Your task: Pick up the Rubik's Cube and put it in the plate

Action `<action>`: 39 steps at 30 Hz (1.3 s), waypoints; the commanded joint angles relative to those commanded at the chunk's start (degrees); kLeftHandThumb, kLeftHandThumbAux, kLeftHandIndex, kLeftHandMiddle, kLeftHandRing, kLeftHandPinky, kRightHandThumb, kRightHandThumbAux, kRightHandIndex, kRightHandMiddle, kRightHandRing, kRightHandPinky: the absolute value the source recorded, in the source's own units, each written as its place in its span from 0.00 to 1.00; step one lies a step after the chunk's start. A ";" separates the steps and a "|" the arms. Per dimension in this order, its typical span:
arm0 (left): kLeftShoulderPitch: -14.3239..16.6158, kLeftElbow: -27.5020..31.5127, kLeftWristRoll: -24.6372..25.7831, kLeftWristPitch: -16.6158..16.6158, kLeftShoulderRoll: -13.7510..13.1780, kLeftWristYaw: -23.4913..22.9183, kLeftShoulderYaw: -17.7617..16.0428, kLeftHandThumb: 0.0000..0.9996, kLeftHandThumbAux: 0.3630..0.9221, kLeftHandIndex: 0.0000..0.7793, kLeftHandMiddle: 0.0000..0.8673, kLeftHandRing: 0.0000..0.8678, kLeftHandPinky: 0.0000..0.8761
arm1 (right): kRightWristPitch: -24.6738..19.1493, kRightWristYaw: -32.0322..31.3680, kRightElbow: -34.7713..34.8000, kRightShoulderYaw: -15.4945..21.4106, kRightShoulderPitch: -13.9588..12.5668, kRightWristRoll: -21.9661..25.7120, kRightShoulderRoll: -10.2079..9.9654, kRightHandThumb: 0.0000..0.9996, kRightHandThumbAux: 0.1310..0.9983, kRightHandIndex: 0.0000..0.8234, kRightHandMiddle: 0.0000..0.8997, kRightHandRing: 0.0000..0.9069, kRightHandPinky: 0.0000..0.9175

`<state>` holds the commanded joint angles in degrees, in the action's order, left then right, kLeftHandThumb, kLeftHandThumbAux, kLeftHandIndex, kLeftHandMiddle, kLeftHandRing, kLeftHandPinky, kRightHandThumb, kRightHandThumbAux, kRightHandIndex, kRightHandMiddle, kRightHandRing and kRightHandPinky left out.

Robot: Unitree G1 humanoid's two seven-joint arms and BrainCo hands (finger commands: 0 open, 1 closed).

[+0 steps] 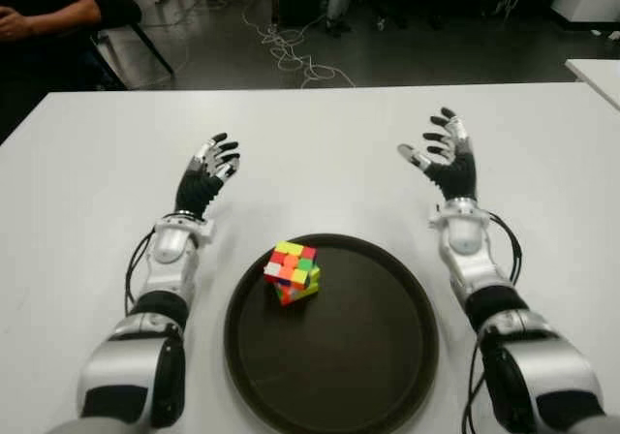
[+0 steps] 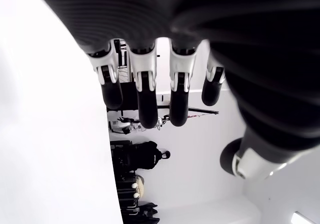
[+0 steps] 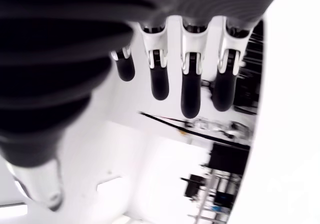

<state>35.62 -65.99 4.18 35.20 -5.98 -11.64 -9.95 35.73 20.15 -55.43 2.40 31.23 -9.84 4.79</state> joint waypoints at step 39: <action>-1.27 1.86 0.29 0.31 -0.08 -0.60 -0.10 0.06 0.53 0.17 0.24 0.21 0.16 | -6.11 -4.40 -4.22 4.60 1.91 6.24 -0.22 0.05 0.67 0.16 0.24 0.30 0.34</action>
<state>34.35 -64.13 4.47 35.51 -6.07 -12.24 -10.04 29.62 15.75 -59.65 7.01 33.15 -3.60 4.57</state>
